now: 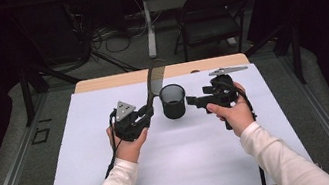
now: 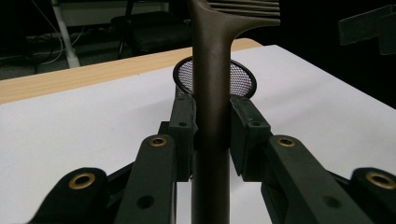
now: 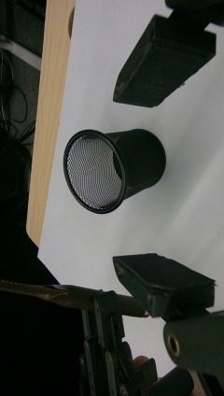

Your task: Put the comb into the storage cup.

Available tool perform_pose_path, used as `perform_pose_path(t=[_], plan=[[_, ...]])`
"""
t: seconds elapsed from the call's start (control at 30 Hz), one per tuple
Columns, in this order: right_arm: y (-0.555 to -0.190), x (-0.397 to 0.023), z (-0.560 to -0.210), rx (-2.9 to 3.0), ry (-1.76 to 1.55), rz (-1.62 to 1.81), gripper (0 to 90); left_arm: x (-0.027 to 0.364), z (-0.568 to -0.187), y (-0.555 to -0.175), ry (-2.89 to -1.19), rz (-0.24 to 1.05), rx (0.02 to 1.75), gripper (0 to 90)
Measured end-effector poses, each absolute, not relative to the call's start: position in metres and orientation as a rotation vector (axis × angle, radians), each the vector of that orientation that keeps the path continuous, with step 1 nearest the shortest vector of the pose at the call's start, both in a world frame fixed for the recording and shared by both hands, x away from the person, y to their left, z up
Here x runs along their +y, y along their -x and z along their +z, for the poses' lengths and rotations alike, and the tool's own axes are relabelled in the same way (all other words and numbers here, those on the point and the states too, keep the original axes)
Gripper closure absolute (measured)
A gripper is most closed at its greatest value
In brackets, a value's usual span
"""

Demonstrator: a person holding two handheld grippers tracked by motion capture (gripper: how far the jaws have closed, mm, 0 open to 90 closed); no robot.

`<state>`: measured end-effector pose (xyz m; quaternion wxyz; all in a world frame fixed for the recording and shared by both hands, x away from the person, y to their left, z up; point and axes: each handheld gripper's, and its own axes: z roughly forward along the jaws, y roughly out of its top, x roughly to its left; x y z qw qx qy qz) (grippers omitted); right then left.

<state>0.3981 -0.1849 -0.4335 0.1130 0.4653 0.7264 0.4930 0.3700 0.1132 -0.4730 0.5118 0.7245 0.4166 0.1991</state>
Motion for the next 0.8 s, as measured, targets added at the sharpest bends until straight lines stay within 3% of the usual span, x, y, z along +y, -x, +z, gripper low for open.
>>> perform_pose_path(t=[0.33, 0.8], plan=[[-0.408, -0.174, -0.434, 2.129, -1.348, 1.544, 30.6, 0.112, -0.476, -0.37, -1.749, 0.48, 1.005, 72.4], [-0.419, -0.164, -0.435, 2.177, -1.381, 1.581, 36.6, 0.109, -0.481, -0.37, -1.759, 0.477, 0.999, 72.4]])
